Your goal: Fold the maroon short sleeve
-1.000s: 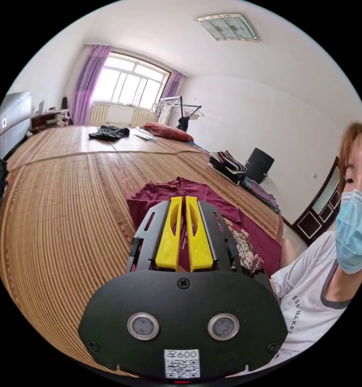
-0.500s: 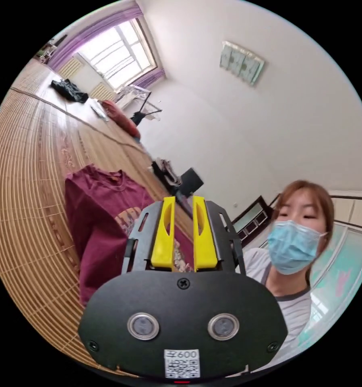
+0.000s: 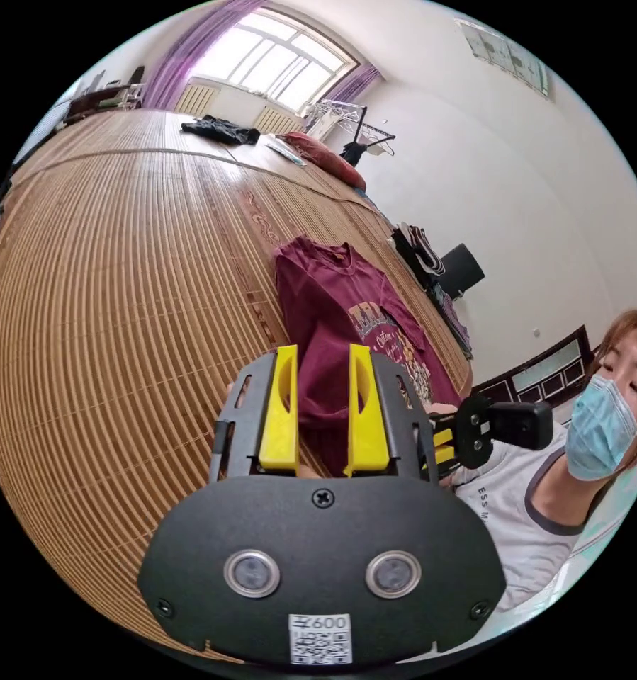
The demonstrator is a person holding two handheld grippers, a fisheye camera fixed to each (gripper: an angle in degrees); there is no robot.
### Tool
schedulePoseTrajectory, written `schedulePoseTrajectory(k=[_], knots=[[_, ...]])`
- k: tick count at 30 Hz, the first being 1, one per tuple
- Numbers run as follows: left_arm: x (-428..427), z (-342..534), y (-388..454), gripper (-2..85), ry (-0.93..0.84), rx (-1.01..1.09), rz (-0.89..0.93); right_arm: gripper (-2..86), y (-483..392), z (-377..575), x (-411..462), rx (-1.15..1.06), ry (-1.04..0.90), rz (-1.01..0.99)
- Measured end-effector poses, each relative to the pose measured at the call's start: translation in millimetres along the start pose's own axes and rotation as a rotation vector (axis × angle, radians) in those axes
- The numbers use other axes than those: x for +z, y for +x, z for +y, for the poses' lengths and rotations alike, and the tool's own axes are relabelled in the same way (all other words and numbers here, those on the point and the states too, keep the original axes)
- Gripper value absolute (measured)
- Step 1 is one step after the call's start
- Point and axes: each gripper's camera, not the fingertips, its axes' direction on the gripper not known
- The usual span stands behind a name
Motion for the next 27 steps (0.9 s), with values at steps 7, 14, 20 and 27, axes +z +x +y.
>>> schedulePoseTrajectory(k=[7, 14, 20, 27], knots=[[-9.0, -16.8, 12.6, 11.5, -0.064, -0.021, 0.016, 4.7, 128.0, 25.1, -82.3, 0.589, 0.291, 0.049], [-19.1, -32.6, 33.4, 11.4, -0.119, -0.020, -0.076, 5.6, 210.3, 41.8, -72.3, 0.849, -0.049, 0.062], [-7.6, -49.5, 45.3, 10.5, -0.161, -0.024, -0.011, -0.3, 192.3, -0.9, -65.9, 0.725, -0.173, 0.247], [0.5, -63.4, 81.9, 9.9, -0.253, 0.037, 0.006, -0.8, 182.2, -21.0, -91.8, 0.734, -0.075, 0.413]])
